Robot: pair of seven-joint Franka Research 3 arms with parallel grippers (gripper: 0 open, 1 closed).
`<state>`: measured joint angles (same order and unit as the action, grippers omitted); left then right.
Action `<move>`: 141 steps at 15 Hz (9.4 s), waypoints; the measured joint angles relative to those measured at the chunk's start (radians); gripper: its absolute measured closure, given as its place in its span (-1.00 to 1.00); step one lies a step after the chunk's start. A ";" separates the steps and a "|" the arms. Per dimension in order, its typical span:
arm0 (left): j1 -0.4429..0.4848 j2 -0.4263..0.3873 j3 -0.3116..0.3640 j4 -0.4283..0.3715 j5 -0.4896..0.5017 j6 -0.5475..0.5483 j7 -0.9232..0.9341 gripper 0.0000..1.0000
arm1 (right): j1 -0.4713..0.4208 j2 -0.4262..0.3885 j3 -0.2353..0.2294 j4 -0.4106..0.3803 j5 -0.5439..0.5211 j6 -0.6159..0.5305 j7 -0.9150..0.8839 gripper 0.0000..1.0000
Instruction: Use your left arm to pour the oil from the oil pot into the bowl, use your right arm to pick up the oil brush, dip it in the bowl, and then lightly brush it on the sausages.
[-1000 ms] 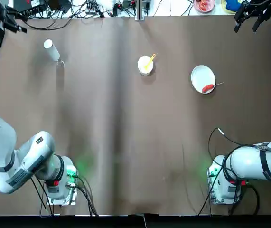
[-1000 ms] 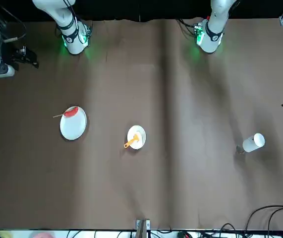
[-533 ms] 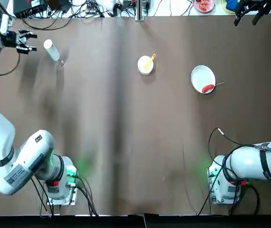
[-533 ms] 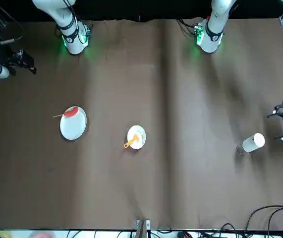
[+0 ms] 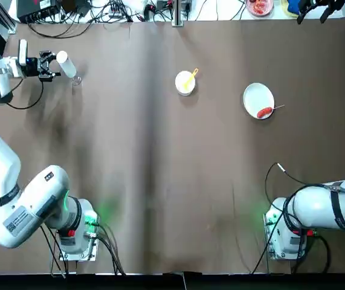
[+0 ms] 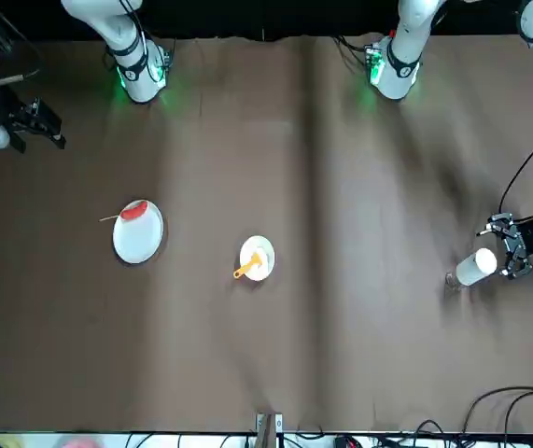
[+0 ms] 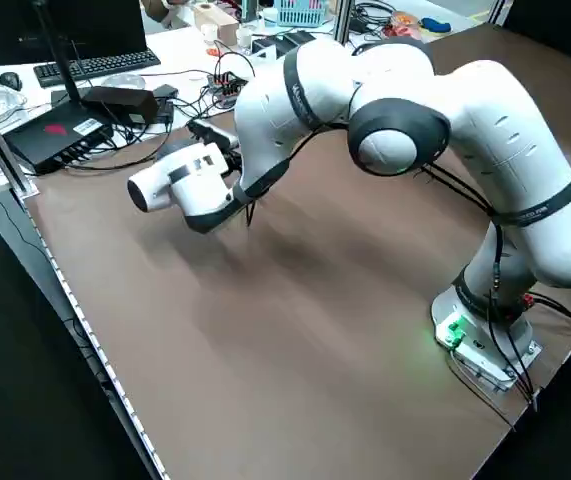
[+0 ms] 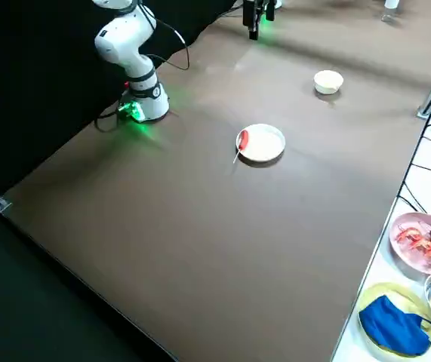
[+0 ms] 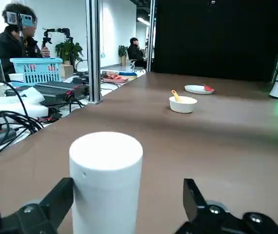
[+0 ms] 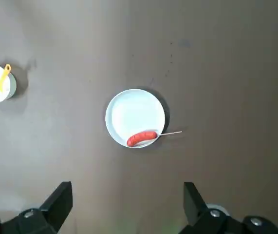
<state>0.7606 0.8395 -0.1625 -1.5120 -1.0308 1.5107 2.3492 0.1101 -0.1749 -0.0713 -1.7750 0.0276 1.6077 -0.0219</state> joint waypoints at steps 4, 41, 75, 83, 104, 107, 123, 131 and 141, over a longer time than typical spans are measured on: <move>0.004 0.023 0.004 0.011 -0.002 0.002 0.010 -0.98 | 0.020 0.000 0.004 0.000 0.004 0.016 0.003 -1.00; -0.105 0.041 0.007 -0.023 -0.129 0.125 -0.003 -0.10 | 0.054 -0.001 0.005 0.001 0.003 -0.004 0.010 -1.00; -0.791 -0.259 -0.119 -0.010 0.374 0.528 -1.133 -0.10 | 0.077 0.014 0.006 -0.003 0.004 -0.026 0.009 -1.00; -0.962 -0.205 -0.109 -0.025 0.513 0.711 -1.183 -0.10 | 0.077 0.012 0.006 0.008 0.004 -0.052 0.009 -1.00; -1.184 -0.046 -0.097 -0.014 0.523 1.175 -1.091 -0.10 | 0.077 0.068 -0.002 0.027 0.002 -0.020 0.009 -1.00; -1.191 -0.044 -0.096 -0.014 0.523 1.182 -1.080 -0.10 | 0.087 0.087 0.001 0.025 0.002 -0.027 0.009 -1.00; -1.192 -0.037 -0.093 -0.012 0.523 1.207 -1.077 -0.10 | 0.112 0.189 -0.001 0.024 0.092 0.069 0.009 -1.00; -1.166 -0.036 -0.090 -0.012 0.523 1.212 -1.087 -0.10 | 0.112 0.237 0.001 0.023 0.206 0.066 -0.090 -1.00; -0.989 -0.037 -0.204 -0.005 0.502 1.193 -1.092 -0.10 | 0.139 0.399 0.005 0.024 0.532 0.097 -0.197 -1.00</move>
<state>-0.2285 0.8023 -0.3665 -1.5168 -0.5290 2.7039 1.2568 0.2487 0.2239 -0.0661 -1.7506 0.5600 1.7051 -0.2188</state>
